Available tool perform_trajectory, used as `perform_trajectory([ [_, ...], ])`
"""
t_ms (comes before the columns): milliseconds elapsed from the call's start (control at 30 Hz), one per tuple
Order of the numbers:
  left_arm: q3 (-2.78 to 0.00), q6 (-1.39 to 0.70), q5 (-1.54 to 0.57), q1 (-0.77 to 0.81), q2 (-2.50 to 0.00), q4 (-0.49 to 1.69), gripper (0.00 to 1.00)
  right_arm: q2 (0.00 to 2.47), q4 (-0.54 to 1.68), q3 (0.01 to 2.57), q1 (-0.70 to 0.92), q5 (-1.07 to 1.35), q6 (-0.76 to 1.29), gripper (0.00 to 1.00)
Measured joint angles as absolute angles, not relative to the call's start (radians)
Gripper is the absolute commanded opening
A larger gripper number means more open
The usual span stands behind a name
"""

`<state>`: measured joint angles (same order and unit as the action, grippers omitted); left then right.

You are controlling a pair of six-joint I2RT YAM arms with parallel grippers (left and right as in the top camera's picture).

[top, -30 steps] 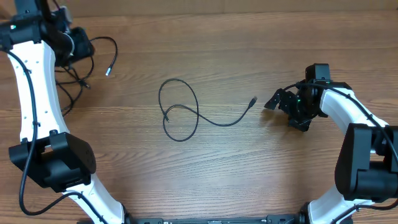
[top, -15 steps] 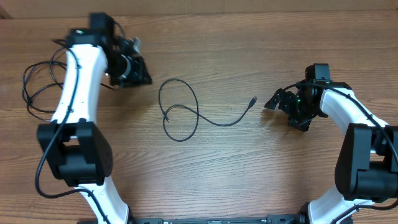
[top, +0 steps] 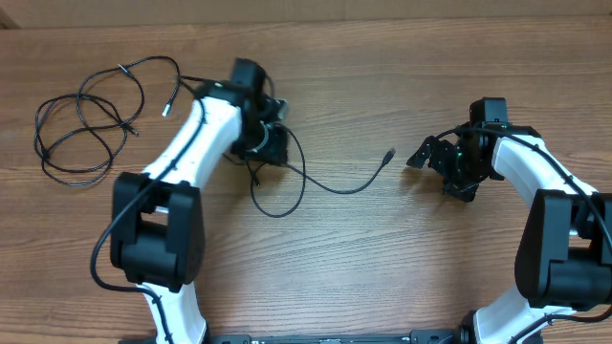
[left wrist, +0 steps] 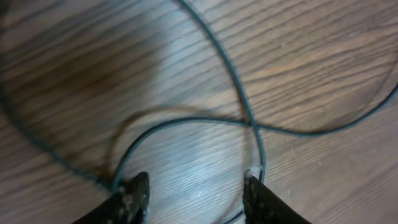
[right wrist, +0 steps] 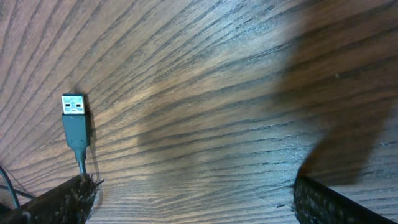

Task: Untangle cables
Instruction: 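Release the cable at the left and return the left gripper to center, then lower the left gripper onto the last cable at center and grasp it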

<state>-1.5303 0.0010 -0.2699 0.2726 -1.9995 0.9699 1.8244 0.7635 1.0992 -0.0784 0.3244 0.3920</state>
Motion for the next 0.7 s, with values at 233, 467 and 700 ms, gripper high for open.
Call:
perform_trajectory([
  [233,-1.502,0.07,-0.227,0.374,-2.0,0.926,0.75,1.824,0.763,1.099,-0.078,0.324,0.392,1.0],
  [467,-1.498,0.13,-0.207,0.426,-2.0,0.927,0.93,1.824,0.764,1.099,-0.078,0.325,0.392,1.0],
  [700,-1.479,0.143,-0.09,0.45,-2.0,0.925,1.0,1.824,0.764,1.099,-0.078,0.324,0.392,1.0],
])
